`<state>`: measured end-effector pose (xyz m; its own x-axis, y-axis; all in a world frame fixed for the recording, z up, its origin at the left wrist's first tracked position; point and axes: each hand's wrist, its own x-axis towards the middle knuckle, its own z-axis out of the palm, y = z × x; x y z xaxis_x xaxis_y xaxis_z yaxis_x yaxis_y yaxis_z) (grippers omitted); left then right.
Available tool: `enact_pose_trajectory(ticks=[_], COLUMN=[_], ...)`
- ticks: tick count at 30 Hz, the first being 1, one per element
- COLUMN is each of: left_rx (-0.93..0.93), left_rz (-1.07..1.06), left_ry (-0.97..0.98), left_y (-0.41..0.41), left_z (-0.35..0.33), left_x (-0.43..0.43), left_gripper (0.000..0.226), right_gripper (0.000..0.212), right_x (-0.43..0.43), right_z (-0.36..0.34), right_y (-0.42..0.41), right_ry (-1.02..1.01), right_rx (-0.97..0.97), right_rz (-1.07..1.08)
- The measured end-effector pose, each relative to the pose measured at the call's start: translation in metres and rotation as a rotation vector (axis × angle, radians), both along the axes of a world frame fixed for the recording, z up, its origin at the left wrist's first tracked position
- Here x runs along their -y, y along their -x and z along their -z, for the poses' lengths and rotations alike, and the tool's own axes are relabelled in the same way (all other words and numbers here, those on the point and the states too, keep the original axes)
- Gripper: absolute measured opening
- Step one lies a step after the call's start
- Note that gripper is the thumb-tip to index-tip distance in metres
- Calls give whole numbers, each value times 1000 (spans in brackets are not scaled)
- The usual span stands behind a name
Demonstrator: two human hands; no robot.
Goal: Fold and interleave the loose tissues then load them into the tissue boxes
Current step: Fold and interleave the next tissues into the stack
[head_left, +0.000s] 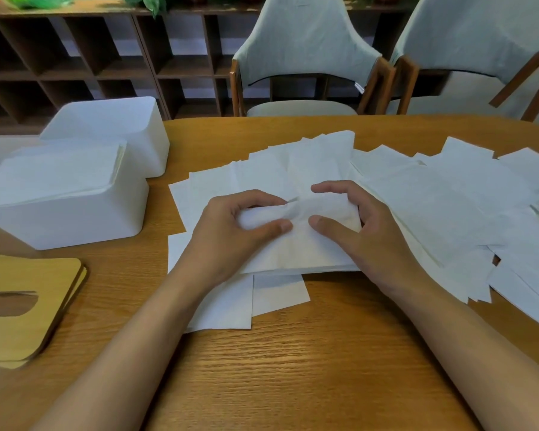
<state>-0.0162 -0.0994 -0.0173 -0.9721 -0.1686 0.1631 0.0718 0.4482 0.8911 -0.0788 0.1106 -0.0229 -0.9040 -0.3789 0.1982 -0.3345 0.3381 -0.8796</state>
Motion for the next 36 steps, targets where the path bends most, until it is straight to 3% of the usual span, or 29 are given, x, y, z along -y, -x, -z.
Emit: enact_pose_trajectory(ticks=[6,10,15,20,24,27,29,31,36], left_rx=[-10,19,12,-102,1,-1,-9,-1,-34], left_rz=[20,35,-1,-91,84,85,43,31,89], left_ry=[-110,-64,-45,233,-45,-164,-157,-115,-94], left_y=[0,3,5,4,1,-1,0,0,1], left_z=[-3,0,5,4,-6,-10,-8,-8,-6], left_x=[1,-3,-3,0,14,16,16,19,22], left_gripper=[19,26,28,48,40,34,34,35,51], right_gripper=[50,64,65,65,72,84,76,56,29], right_x=[0,3,3,1,-4,-5,-7,-10,-9], right_z=[1,1,1,-6,-11,-14,-18,-20,-12], right_y=[-2,-4,-4,-2,-1,0,-1,-3,-2], right_ry=[32,43,18,31,118,95,105,113,-5], right_rx=[10,-19,-56,-114,-129,-106,-16,80,45], right_rz=[-29,-41,-10,39,42,-5,-127,-232,-135])
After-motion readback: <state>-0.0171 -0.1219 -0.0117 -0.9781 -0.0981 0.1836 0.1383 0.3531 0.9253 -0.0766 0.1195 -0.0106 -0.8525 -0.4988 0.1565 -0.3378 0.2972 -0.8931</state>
